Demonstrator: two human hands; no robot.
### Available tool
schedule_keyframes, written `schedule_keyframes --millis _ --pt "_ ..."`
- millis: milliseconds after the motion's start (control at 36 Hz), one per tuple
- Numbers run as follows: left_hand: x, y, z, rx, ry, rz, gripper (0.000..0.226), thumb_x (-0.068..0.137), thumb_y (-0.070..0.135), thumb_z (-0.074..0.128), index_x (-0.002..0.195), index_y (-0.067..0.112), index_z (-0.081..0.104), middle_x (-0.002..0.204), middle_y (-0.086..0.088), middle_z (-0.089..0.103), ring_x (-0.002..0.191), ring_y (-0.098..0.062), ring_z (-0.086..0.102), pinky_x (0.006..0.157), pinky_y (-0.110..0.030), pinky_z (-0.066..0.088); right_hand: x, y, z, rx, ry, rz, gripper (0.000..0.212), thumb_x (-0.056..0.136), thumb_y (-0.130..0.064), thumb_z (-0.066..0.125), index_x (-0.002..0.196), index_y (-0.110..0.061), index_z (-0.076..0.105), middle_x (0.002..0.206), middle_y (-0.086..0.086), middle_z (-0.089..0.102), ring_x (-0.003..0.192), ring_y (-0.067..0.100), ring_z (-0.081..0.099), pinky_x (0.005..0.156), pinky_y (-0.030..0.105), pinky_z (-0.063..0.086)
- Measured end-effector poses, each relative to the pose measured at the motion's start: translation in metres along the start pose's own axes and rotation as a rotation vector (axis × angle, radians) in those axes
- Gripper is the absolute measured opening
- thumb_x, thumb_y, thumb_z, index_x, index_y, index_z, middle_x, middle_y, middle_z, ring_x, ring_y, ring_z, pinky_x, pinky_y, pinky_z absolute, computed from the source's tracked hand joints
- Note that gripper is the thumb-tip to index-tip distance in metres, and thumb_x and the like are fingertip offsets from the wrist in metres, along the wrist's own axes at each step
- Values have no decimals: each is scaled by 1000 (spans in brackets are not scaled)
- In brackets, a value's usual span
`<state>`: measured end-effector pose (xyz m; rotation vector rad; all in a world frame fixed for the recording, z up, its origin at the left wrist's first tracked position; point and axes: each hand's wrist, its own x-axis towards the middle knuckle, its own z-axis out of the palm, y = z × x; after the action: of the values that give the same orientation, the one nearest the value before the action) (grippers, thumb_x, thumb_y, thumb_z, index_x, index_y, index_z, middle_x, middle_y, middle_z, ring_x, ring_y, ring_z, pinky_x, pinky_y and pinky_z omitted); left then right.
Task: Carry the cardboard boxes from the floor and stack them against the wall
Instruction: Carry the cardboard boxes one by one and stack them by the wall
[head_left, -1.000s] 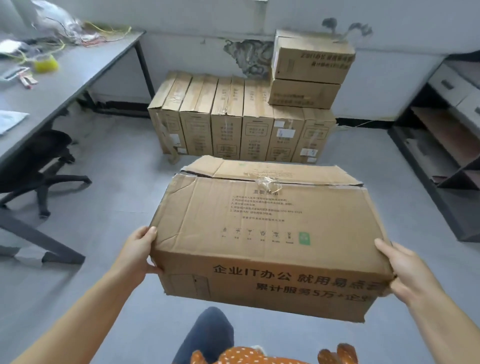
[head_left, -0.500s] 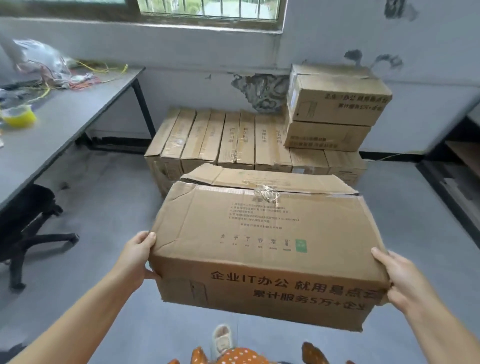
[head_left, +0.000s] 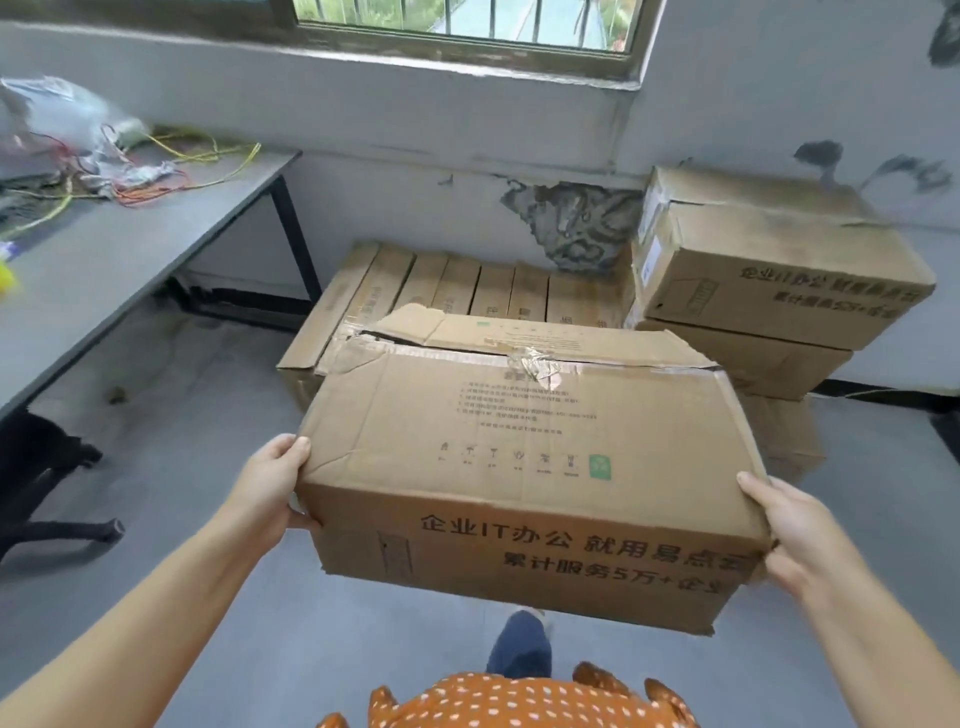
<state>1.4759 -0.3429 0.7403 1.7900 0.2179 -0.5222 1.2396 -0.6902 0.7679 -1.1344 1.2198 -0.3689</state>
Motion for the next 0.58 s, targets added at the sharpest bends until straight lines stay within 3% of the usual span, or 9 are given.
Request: schedule_keyframes --millis 56,139,250,333,417,500,583 --pt "22 13 10 -22 31 -15 24 103 22 36 88 14 54 86 -7 50 74 -23 47 68 -58 52 28 -19 14 6 -26 -14 12 99 -11 46 99 -9 58 48 -6 65 47 13 64 54 32 46" --pt "52 36 26 -52 70 -10 24 103 22 37 92 13 55 88 -6 51 73 -22 47 74 -63 51 71 -53 38 24 -69 -40 14 99 -9 46 109 -8 55 52 -5 67 66 21 59 59 32 42" --pt "99 73 59 -101 106 -11 26 103 19 36 86 16 55 87 -5 51 75 -18 48 74 -61 48 136 -102 72 -35 -92 -44 15 99 -10 47 93 -10 60 60 -1 69 60 16 64 54 28 44" --pt "137 97 76 -112 105 -19 27 103 18 36 85 15 55 84 -5 50 72 -18 46 73 -59 48 175 -131 95 -48 -91 -59 19 98 -10 47 84 -15 59 67 2 67 68 18 57 58 30 39" --pt "183 121 94 -122 88 -15 26 103 18 36 84 15 54 82 -4 50 71 -17 46 71 -56 49 213 -157 118 -50 -79 -72 18 99 -10 46 86 -14 59 59 -2 67 63 16 59 58 29 38" --pt "238 143 113 -115 81 -12 23 103 19 37 89 13 53 84 -6 49 71 -21 46 63 -50 49 252 -179 140 -46 -46 -72 18 99 -10 45 88 -15 58 65 2 65 64 16 58 58 28 37" --pt "298 163 131 -102 48 -14 18 103 21 38 95 13 53 87 -7 47 73 -22 44 56 -46 51 292 -199 163 -32 -11 -75 20 99 -12 46 84 -16 58 51 -6 65 46 9 61 56 27 39"
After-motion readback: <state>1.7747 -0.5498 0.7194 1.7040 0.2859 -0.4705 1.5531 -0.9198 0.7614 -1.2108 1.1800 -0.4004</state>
